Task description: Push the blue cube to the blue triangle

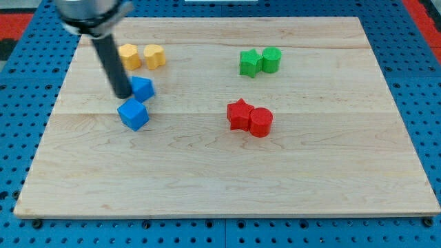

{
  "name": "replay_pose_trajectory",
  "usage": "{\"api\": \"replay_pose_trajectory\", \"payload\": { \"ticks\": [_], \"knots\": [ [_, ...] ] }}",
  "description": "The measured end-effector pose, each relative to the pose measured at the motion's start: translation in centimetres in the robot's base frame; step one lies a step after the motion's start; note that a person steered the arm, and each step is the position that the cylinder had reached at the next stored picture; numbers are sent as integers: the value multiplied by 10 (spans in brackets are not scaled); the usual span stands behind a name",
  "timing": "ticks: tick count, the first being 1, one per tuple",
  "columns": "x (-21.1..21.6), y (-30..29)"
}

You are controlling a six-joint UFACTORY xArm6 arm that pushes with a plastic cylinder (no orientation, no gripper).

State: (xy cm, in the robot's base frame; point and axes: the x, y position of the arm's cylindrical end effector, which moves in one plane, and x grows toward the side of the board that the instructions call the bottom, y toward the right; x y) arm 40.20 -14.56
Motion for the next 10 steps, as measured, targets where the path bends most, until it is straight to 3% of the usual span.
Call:
{"api": "replay_pose_trajectory", "payload": {
  "ticks": [1, 2, 3, 4, 5, 7, 9, 10],
  "knots": [
    [-1, 31],
    [5, -17],
    [58, -78],
    [86, -57],
    [83, -1],
    [61, 11],
    [39, -45],
    [33, -24]
  ]
}}
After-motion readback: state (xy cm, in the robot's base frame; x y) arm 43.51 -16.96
